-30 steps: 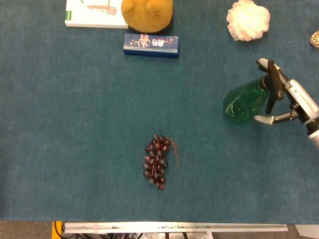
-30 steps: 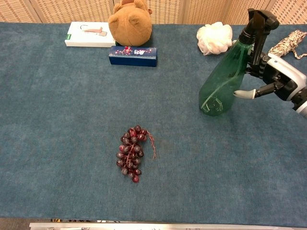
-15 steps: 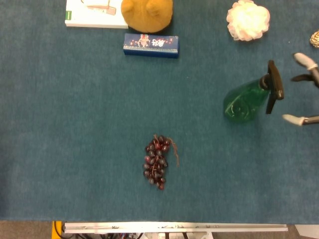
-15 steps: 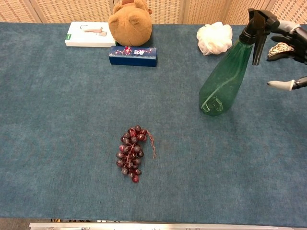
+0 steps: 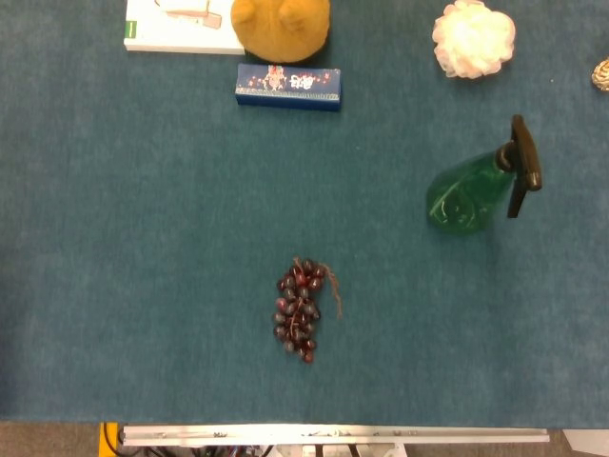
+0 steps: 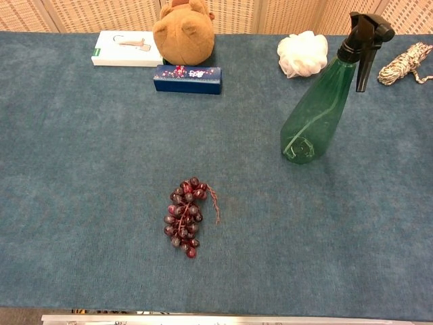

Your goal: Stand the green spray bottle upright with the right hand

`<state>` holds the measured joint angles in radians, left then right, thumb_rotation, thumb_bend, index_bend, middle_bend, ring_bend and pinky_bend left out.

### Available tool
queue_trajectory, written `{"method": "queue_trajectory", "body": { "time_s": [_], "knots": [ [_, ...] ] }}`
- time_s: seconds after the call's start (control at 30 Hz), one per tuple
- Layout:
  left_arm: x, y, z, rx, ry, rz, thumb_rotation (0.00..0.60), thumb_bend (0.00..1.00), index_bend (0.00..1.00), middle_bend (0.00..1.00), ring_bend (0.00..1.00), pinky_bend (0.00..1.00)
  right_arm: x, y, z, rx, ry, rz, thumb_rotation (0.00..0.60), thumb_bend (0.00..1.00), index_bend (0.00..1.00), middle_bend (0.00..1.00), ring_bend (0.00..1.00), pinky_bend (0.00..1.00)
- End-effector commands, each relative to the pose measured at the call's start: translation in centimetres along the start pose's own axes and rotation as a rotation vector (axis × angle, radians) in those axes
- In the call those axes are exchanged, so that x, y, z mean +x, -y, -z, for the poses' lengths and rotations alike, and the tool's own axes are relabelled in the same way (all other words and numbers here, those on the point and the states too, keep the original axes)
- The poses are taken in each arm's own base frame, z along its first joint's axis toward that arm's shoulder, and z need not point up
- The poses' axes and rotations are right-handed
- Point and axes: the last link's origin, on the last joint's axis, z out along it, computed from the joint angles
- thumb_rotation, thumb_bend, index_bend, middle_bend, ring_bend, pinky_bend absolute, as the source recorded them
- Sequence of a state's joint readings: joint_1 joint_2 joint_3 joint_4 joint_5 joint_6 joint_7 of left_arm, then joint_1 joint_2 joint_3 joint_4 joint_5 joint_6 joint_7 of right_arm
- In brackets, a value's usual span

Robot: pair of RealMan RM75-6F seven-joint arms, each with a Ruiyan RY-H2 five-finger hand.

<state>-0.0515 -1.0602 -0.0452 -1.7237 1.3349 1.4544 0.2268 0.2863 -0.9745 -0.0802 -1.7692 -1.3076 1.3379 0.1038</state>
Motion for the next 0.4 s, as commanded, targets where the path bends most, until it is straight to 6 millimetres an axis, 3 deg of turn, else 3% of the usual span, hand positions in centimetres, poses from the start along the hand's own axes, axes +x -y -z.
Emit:
{"method": "queue_trajectory", "body": {
  "time_s": [0.03, 0.2, 0.4],
  "knots": [
    [0.0, 0.1, -0.1, -0.003, 0.002, 0.006, 0.6, 0.11, 0.56, 0.47, 0.45, 0.57, 0.8, -0.6, 3.5, -0.23, -0.073, 0.239, 0.6, 0.0, 0.1, 0.13, 0.03, 0.22],
    [-0.1, 0.1, -0.2, -0.008, 0.007, 0.014, 0.6, 0.11, 0.56, 0.47, 0.45, 0.57, -0.6, -0.2, 4.2, -0.247, -0.076, 0.258, 0.6, 0.0, 0.11, 0.15, 0.03, 0.2],
    [-0.3, -0.1, -0.7, -0.027, 0.016, 0.038, 0.6, 0.11, 0.56, 0.47, 0.45, 0.57, -0.3, -1.0, 4.0, -0.238, -0.066, 0.188, 0.6, 0.0, 0.13, 0.16, 0.03, 0.2]
  ]
}}
